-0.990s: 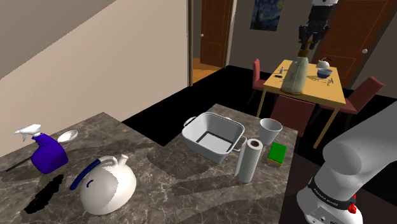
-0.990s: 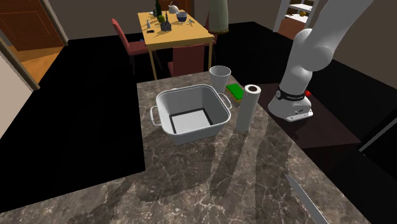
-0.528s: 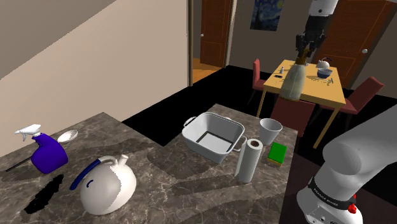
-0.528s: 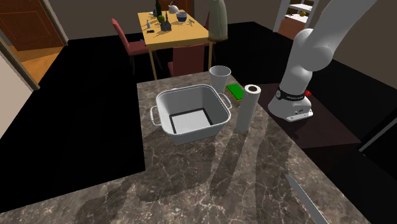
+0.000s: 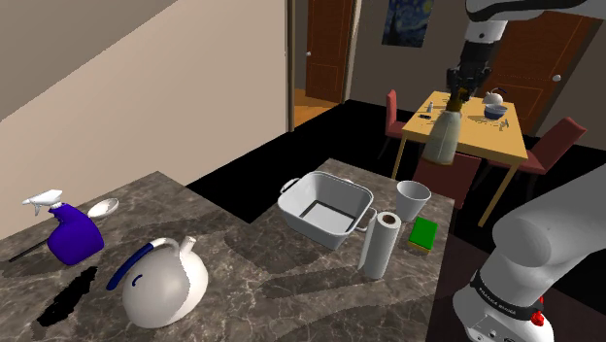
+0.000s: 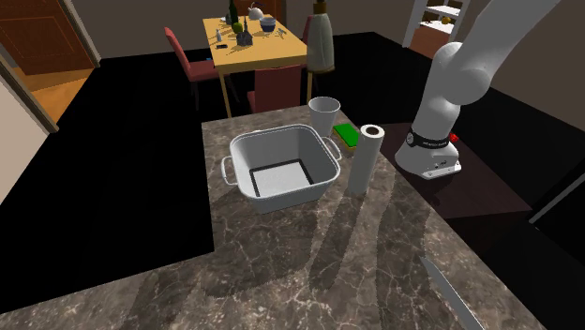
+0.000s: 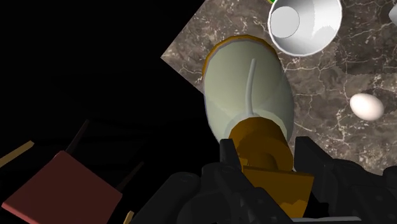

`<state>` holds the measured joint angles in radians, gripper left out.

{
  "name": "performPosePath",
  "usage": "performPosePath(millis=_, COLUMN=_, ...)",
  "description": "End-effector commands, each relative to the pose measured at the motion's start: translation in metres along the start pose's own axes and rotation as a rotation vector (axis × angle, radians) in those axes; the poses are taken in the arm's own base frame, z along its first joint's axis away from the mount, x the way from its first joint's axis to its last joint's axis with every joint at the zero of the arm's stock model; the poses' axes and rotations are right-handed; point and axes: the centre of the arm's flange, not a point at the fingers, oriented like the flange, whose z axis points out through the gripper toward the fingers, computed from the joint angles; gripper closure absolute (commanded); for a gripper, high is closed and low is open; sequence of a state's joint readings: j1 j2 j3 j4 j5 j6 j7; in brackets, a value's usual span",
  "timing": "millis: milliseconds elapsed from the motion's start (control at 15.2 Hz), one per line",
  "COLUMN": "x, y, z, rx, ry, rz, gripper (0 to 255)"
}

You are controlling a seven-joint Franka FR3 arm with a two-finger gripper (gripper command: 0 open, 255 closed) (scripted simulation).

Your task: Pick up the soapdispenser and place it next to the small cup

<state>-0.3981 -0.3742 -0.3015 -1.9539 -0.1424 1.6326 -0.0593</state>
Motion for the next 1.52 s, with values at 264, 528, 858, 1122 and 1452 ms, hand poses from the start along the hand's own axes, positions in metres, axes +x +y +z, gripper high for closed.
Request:
performPosePath(millis=264, x=0.000, y=0.000, z=0.031, rx=0.000, ry=0.001, rz=0.000, gripper=255)
performPosePath(millis=528, x=-0.001, y=-0.001, z=0.053, rx=0.000, ry=0.001, rz=0.000, gripper=255)
performPosePath(millis=858, x=-0.002, y=-0.001, z=0.079, rx=0.000, ry=0.001, rz=0.000, gripper=255)
performPosePath(millis=1122, x=-0.002, y=-0.002, z=0.100, rx=0.000, ry=0.001, rz=0.000, gripper=255)
performPosePath(millis=1452, x=-0.003, y=-0.003, z=0.126, rx=0.000, ry=0.001, rz=0.000, gripper=255)
